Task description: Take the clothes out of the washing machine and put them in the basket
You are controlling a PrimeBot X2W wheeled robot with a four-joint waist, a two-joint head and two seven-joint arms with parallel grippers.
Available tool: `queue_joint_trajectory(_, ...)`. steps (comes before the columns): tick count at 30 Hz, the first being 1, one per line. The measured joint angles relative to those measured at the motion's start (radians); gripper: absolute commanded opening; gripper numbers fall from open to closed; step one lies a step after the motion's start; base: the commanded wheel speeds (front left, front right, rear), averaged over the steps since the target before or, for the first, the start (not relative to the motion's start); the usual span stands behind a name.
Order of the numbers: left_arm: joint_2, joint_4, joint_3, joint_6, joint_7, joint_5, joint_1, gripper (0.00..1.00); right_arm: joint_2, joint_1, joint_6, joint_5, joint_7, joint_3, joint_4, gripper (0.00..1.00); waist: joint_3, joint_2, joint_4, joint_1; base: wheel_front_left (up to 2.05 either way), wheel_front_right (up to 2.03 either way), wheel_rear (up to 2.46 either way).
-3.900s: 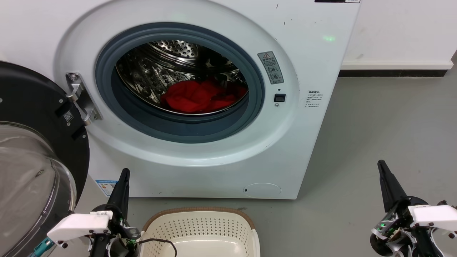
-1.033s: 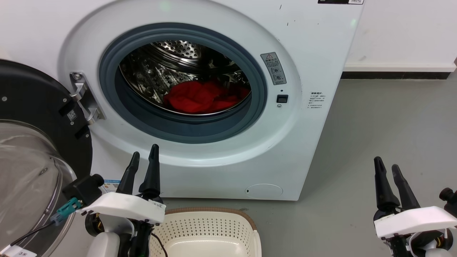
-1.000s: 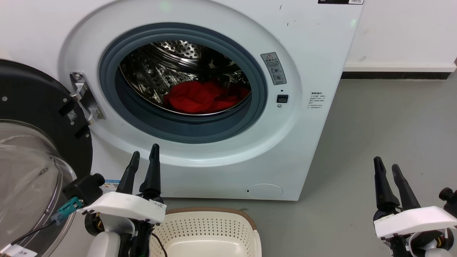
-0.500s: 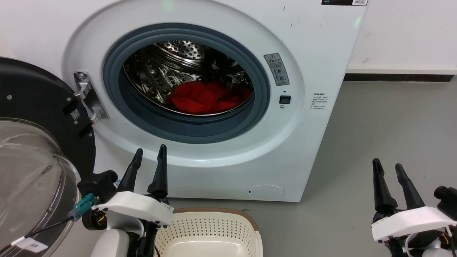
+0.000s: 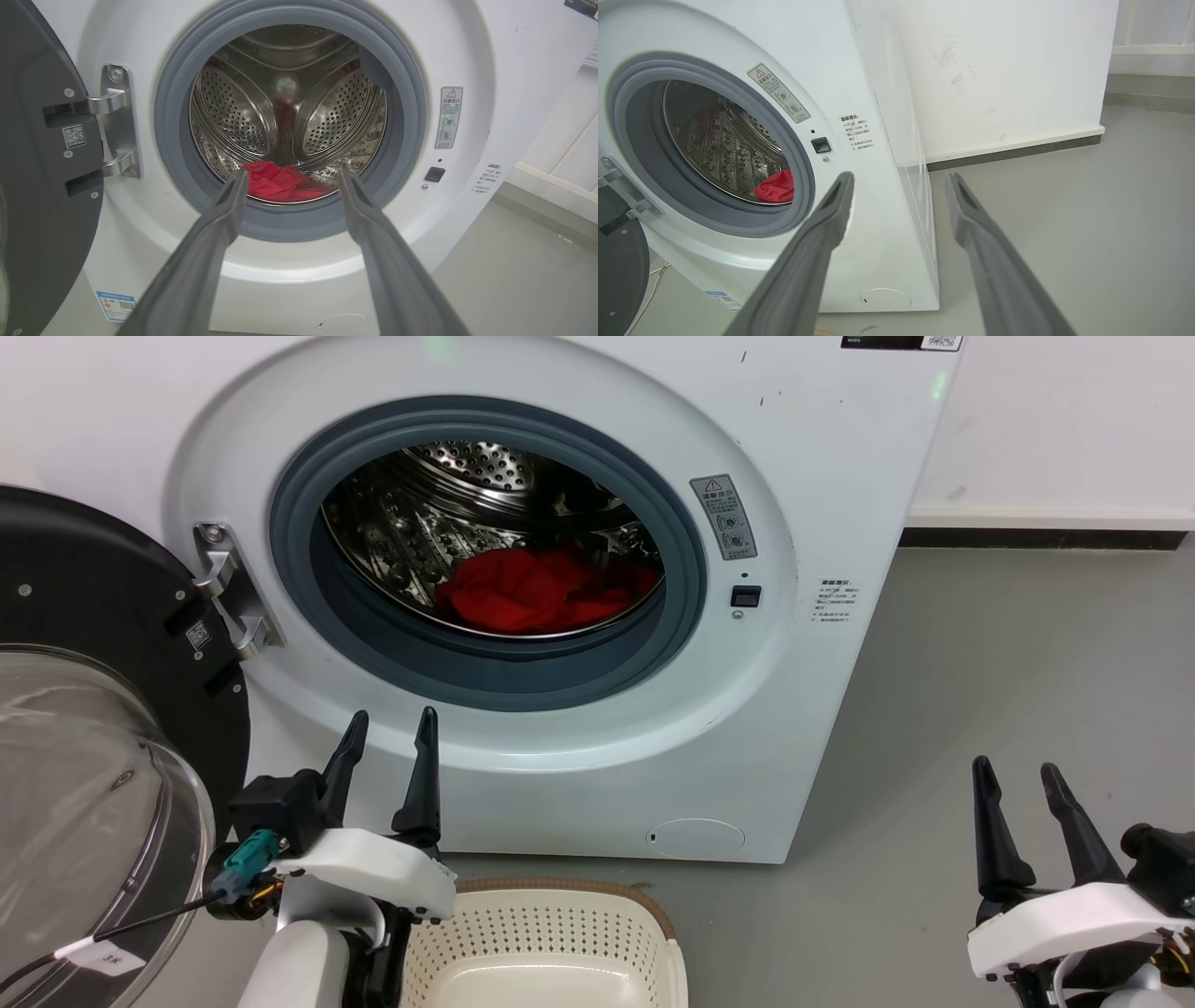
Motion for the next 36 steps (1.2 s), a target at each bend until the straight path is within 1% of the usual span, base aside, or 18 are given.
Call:
queue_joint_trajectory(15,0.011,0.041,-0.022,0.015,-0.034,0.121,-0.019,1.00,0.000,0.002,0.000,-0.133,-0.010,-0.004,-0.012,1.00,0.001,0.0000,0.005,0.0000,0.00,0.00,0.00)
queue_joint_trajectory(28,0.011,0.060,-0.026,0.032,-0.058,0.208,-0.023,1.00,0.000,0.005,0.000,-0.222,-0.021,-0.006,-0.020,1.00,0.001,0.0000,0.008,0.0000,0.00,0.00,0.00)
queue_joint_trajectory(36,0.009,0.070,-0.025,0.035,-0.072,0.255,-0.029,1.00,0.000,0.006,0.000,-0.269,-0.026,-0.005,-0.022,1.00,0.004,0.0000,0.009,0.0000,0.00,0.00,0.00)
